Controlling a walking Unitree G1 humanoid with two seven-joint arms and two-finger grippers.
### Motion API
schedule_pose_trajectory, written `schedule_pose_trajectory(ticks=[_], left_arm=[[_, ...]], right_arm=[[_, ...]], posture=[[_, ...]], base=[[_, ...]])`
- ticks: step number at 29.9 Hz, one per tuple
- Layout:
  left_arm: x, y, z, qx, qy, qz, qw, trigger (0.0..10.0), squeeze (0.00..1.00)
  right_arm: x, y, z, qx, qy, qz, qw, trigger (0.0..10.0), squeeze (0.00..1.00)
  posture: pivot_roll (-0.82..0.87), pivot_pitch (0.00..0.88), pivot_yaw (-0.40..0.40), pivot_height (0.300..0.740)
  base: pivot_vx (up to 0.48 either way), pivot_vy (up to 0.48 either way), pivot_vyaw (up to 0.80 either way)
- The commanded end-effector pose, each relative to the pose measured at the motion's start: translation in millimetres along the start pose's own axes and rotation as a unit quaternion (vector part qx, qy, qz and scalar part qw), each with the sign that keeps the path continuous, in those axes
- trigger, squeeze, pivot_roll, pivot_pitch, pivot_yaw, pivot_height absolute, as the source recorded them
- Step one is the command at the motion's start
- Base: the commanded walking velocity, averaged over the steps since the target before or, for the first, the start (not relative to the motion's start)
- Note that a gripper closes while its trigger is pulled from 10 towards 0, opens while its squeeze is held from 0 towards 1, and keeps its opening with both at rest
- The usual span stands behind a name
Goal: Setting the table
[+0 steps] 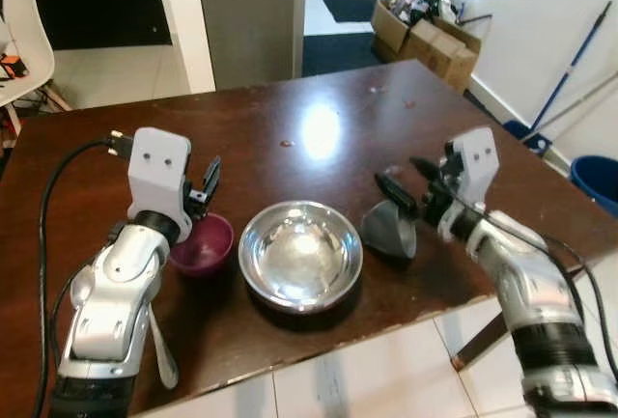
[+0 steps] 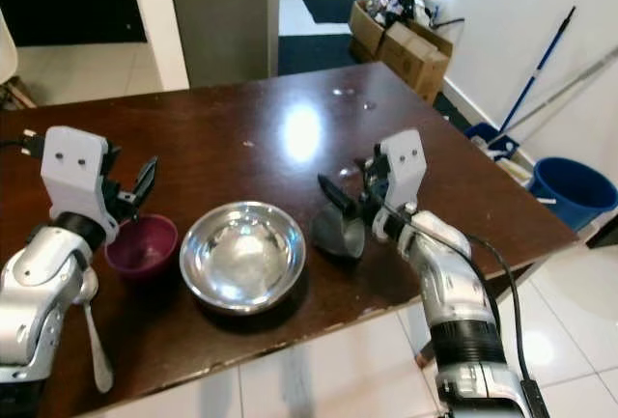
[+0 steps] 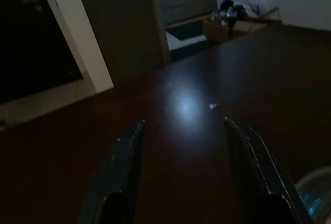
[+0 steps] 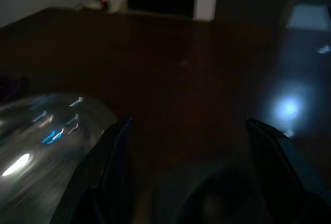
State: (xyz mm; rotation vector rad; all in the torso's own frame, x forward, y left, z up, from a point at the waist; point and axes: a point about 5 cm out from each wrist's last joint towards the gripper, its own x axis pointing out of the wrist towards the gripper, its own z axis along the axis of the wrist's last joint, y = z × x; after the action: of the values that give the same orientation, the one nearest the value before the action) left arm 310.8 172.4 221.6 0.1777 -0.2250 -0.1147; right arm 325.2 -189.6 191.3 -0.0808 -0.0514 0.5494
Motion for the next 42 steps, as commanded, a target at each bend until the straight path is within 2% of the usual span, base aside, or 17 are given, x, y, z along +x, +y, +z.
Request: schedule_pose_trajectory(ticks=[1, 2, 3, 4, 7, 10, 13, 16, 19, 28, 33, 36, 38, 40, 41, 42], left_arm=[[0.9, -1.2, -3, 0.002, 0.004, -0.005, 1.0, 10.0, 0.0], [0.9, -1.2, -3, 0.002, 0.004, -0.005, 1.0, 10.0, 0.0], [2.0, -2.1, -3, 0.001, 0.003, -0.008, 1.0, 10.0, 0.0], [2.0, -2.1, -3, 0.001, 0.003, -0.008, 1.0, 10.0, 0.0], [5.0, -5.8, -5, -0.002, 0.004, -0.017, 1.0, 10.0, 0.0], [7.6, -9.1, -5, -0.004, 0.002, -0.024, 1.0, 10.0, 0.0], [10.4, -10.1, -3, -0.004, -0.001, -0.027, 1.0, 10.0, 0.0], [11.1, -9.8, -3, -0.004, -0.002, -0.027, 1.0, 10.0, 0.0], [10.1, -5.9, -1, 0.002, -0.005, -0.024, 1.0, 10.0, 0.0], [4.4, 1.4, 2, 0.013, -0.004, -0.017, 1.0, 10.0, 0.0], [2.3, 3.7, 5, 0.021, -0.004, -0.022, 1.0, 10.0, 0.0], [0.7, 3.2, 4, 0.031, 0.003, -0.04, 0.999, 10.0, 0.0], [-4.2, -0.7, 3, 0.056, 0.018, -0.089, 0.994, 10.0, 0.0], [-7.7, -2.5, 2, 0.063, 0.026, -0.116, 0.991, 10.0, 0.0], [-11.2, -3.5, 1, 0.068, 0.036, -0.145, 0.986, 10.0, 0.0], [-11.2, -3.5, 1, 0.068, 0.036, -0.145, 0.986, 10.0, 0.0]], right_arm=[[-9.7, 4.8, 5, -0.001, 0.001, -0.014, 1.0, 10.0, 0.0], [-9.7, 4.8, 5, -0.001, 0.001, -0.014, 1.0, 10.0, 0.0], [-21.2, 6.1, 1, -0.013, 0.008, -0.04, 0.999, 10.0, 0.0], [-21.2, 6.1, 1, -0.013, 0.008, -0.04, 0.999, 10.0, 0.0], [-42.9, 8.7, -14, -0.035, 0.037, -0.085, 0.995, 10.0, 0.0], [-49.0, 12.1, -24, -0.036, 0.055, -0.077, 0.995, 10.0, 0.0], [-46.8, 15.7, -30, -0.011, 0.057, -0.05, 0.997, 10.0, 0.0], [-45.7, 14.7, -32, -0.017, 0.069, -0.046, 0.996, 10.0, 0.0], [-40.3, 8.4, -39, -0.002, 0.081, -0.033, 0.996, 10.0, 0.0], [-26.6, -6.8, -59, -0.003, 0.12, -0.004, 0.993, 10.0, 0.0], [-17.6, -9.9, -62, -0.007, 0.129, 0.029, 0.991, 10.0, 0.0], [-13.9, -10.9, -62, -0.01, 0.132, 0.042, 0.99, 10.0, 0.0], [-9.5, -11.4, -62, -0.017, 0.137, 0.058, 0.989, 10.0, 0.0], [-7.0, -11.3, -63, -0.021, 0.14, 0.067, 0.988, 9.9, 0.0], [-5.2, -10.8, -64, -0.026, 0.145, 0.074, 0.986, 6.5, 0.0], [-5.2, -10.8, -64, -0.026, 0.145, 0.074, 0.986, 6.5, 0.0]], posture=[[-0.06, 0.021, 0.078, 0.74], [-0.06, 0.021, 0.078, 0.74], [-0.07, 0.021, 0.083, 0.74], [-0.07, 0.021, 0.083, 0.74], [-0.1, 0.023, 0.096, 0.74], [-0.1, 0.021, 0.104, 0.74], [-0.09, 0.022, 0.108, 0.74], [-0.09, 0.022, 0.108, 0.74], [-0.06, 0.026, 0.108, 0.74], [0.0, 0.044, 0.109, 0.74], [0.02, 0.049, 0.114, 0.74], [0.02, 0.05, 0.114, 0.74], [0.03, 0.051, 0.113, 0.74], [0.04, 0.053, 0.112, 0.74], [0.04, 0.052, 0.111, 0.74], [0.04, 0.052, 0.111, 0.74]], base=[[0.0, 0.0, 0.0], [0.0, 0.0, 0.0], [0.0, 0.0, 0.0], [0.0, 0.0, 0.0], [0.0, 0.0, 0.0], [0.0, 0.0, 0.0], [0.0, 0.0, 0.0], [0.0, 0.0, 0.0], [0.0, 0.0, 0.0], [0.0, 0.0, 0.0], [0.0, 0.0, 0.0], [0.0, 0.0, 0.0], [0.0, 0.0, 0.0], [0.0, 0.0, 0.0], [0.0, 0.0, 0.0], [0.0, 0.0, 0.0]])
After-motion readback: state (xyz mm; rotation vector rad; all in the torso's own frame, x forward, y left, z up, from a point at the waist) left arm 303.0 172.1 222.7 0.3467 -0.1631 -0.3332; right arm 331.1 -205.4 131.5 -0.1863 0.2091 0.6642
